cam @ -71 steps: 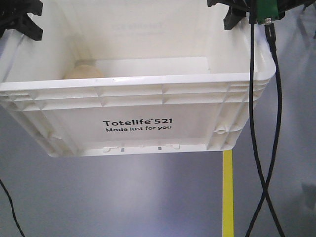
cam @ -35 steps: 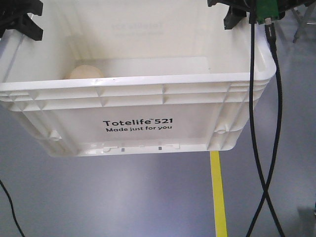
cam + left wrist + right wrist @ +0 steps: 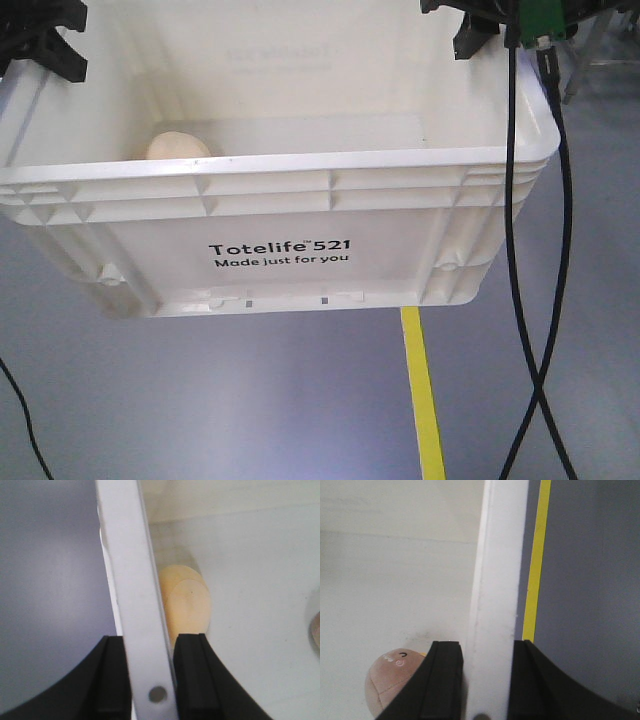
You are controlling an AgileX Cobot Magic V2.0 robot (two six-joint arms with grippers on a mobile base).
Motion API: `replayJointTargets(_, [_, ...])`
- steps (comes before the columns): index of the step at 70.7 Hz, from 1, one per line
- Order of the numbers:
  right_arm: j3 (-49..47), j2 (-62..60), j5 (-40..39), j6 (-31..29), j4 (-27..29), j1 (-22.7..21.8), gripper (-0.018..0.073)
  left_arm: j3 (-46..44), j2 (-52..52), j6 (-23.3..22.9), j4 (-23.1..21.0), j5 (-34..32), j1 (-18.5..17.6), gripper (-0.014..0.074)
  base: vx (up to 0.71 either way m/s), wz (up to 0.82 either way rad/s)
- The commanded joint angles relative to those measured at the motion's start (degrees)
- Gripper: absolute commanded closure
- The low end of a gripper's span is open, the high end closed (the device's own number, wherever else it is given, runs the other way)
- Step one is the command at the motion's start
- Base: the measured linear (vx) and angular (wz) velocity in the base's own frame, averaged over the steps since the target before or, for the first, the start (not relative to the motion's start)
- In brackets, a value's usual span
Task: Place moving items into box and shelve
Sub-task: 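Keep gripping the crate rims while the base drives across the floor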
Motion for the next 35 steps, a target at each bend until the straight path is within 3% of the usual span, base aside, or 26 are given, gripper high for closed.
replayJointTargets(1, [-2.6,-3.4,-0.5,-0.2,12.6,1.8,0.0564,-2.5,-3.2,1.0,-16.3,-5.3,-2.2,0.0596,0.53,-0.11])
replayJointTargets(35, [-2.6,-3.4,-0.5,-0.2,12.6,1.8,0.0564,-2.5,-3.2,1.0,-16.4,-5.3,-2.2,0.0596,0.54,-0.15])
